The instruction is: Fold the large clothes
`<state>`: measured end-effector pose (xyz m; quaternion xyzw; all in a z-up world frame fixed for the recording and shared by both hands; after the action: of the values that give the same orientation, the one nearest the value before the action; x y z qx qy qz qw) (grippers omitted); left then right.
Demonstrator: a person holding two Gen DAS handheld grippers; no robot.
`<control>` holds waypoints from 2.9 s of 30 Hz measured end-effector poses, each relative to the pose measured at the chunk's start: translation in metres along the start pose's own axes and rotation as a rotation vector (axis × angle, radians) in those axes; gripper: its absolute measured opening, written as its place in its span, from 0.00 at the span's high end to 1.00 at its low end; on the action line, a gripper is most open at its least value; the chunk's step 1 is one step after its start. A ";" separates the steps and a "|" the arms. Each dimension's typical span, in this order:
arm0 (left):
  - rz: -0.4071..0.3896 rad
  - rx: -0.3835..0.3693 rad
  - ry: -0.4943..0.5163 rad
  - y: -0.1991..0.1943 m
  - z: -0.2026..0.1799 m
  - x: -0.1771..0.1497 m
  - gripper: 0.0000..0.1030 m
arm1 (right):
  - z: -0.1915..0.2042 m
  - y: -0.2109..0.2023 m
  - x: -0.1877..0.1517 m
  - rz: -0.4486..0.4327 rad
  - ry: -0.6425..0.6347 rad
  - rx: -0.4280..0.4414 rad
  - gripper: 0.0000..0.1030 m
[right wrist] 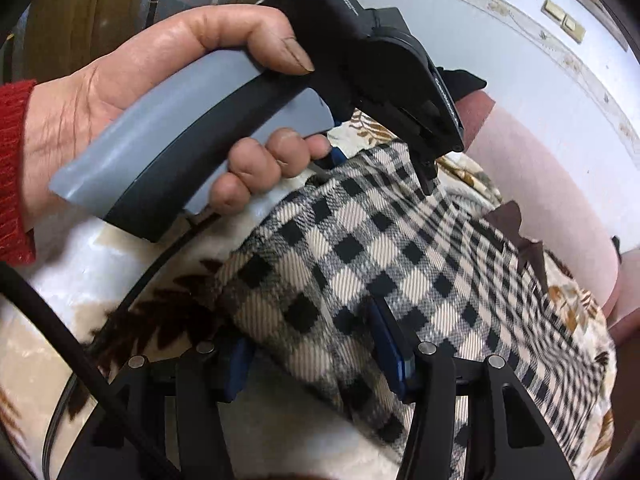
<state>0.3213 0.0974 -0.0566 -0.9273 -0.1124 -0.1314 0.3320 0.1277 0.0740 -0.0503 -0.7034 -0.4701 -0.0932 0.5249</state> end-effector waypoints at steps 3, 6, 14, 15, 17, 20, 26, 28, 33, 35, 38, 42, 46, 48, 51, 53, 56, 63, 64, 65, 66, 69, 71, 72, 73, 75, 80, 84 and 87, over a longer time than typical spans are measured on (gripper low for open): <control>0.001 -0.023 -0.006 0.002 0.001 0.002 0.39 | 0.007 0.004 0.007 0.006 -0.014 -0.033 0.44; -0.004 -0.001 0.018 0.005 -0.003 0.000 0.39 | 0.012 0.007 0.012 0.018 -0.011 -0.046 0.44; -0.004 0.019 -0.026 0.007 0.004 -0.002 0.85 | 0.015 0.004 0.013 0.014 -0.016 -0.060 0.88; -0.008 0.021 -0.033 0.005 0.004 -0.002 0.85 | 0.010 0.003 0.014 0.010 0.004 -0.051 0.89; -0.020 0.050 -0.020 0.003 -0.003 -0.004 0.86 | -0.003 -0.001 0.014 0.006 0.066 -0.019 0.91; -0.046 0.086 0.000 -0.002 -0.019 -0.005 0.87 | -0.017 -0.012 0.014 -0.015 0.121 0.006 0.91; -0.131 0.093 0.006 -0.022 -0.056 -0.012 0.87 | -0.042 -0.039 0.009 -0.074 0.172 0.024 0.92; -0.153 0.113 0.029 -0.027 -0.071 -0.018 0.87 | -0.054 -0.050 0.004 -0.095 0.195 0.029 0.92; -0.167 0.118 0.052 -0.025 -0.109 -0.025 0.87 | -0.090 -0.075 -0.013 -0.128 0.237 0.025 0.92; -0.153 0.143 0.083 -0.016 -0.131 -0.024 0.88 | -0.106 -0.079 -0.020 -0.131 0.260 0.019 0.92; -0.132 0.176 0.146 -0.001 -0.162 -0.026 0.87 | -0.137 -0.081 -0.035 -0.118 0.332 0.024 0.92; -0.101 0.207 0.222 0.024 -0.201 -0.034 0.87 | -0.165 -0.086 -0.057 -0.097 0.401 0.026 0.92; -0.062 0.230 0.256 0.055 -0.225 -0.040 0.88 | -0.181 -0.090 -0.074 -0.082 0.418 0.018 0.92; -0.047 0.243 0.266 0.066 -0.233 -0.043 0.88 | -0.187 -0.091 -0.081 -0.073 0.425 0.020 0.92; -0.024 0.275 0.294 0.082 -0.247 -0.048 0.88 | -0.195 -0.094 -0.091 -0.066 0.448 0.018 0.92; -0.016 0.297 0.310 0.091 -0.256 -0.049 0.88 | -0.204 -0.095 -0.096 -0.067 0.483 0.024 0.92; -0.004 0.317 0.321 0.104 -0.267 -0.050 0.88 | -0.214 -0.097 -0.104 -0.069 0.538 0.031 0.92; 0.042 0.341 0.370 0.145 -0.291 -0.063 0.88 | -0.236 -0.095 -0.134 -0.055 0.601 0.029 0.92; 0.047 0.345 0.376 0.153 -0.294 -0.066 0.88 | -0.240 -0.093 -0.139 -0.047 0.618 0.033 0.92; 0.051 0.348 0.378 0.159 -0.297 -0.067 0.88 | -0.243 -0.093 -0.143 -0.040 0.634 0.039 0.92; 0.053 0.350 0.378 0.164 -0.299 -0.068 0.88 | -0.247 -0.092 -0.146 -0.033 0.655 0.045 0.92; 0.065 0.350 0.375 0.180 -0.306 -0.070 0.88 | -0.256 -0.092 -0.153 -0.023 0.691 0.050 0.92; 0.077 0.349 0.377 0.190 -0.312 -0.073 0.88 | -0.263 -0.092 -0.160 -0.018 0.710 0.045 0.92; 0.083 0.348 0.381 0.195 -0.314 -0.074 0.88 | -0.267 -0.091 -0.163 -0.016 0.717 0.043 0.92; 0.092 0.346 0.390 0.202 -0.318 -0.076 0.88 | -0.270 -0.092 -0.167 -0.011 0.730 0.039 0.92; 0.103 0.346 0.406 0.212 -0.324 -0.081 0.88 | -0.277 -0.091 -0.176 -0.002 0.753 0.033 0.92; 0.139 0.349 0.436 0.242 -0.339 -0.091 0.88 | -0.293 -0.091 -0.199 0.023 0.800 0.008 0.91; 0.163 0.375 0.465 0.267 -0.348 -0.098 0.88 | -0.304 -0.090 -0.214 0.044 0.839 0.000 0.92; 0.181 0.406 0.480 0.282 -0.347 -0.102 0.87 | -0.311 -0.083 -0.225 0.075 0.879 0.022 0.91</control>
<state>0.2499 -0.3516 0.0035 -0.7911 0.0279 -0.2910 0.5373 0.0557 -0.3091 -0.0024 -0.6078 -0.1772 -0.3597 0.6854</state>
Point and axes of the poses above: each gripper's, at about its wrist camera, not at the fingertips, and y roughly the way its jaws point, z to its left, x to its top, the point moved 3 cm from there along y, roughly the way its jaws point, and after that the axes turned 7 degrees about -x, right-handed, at the moved point
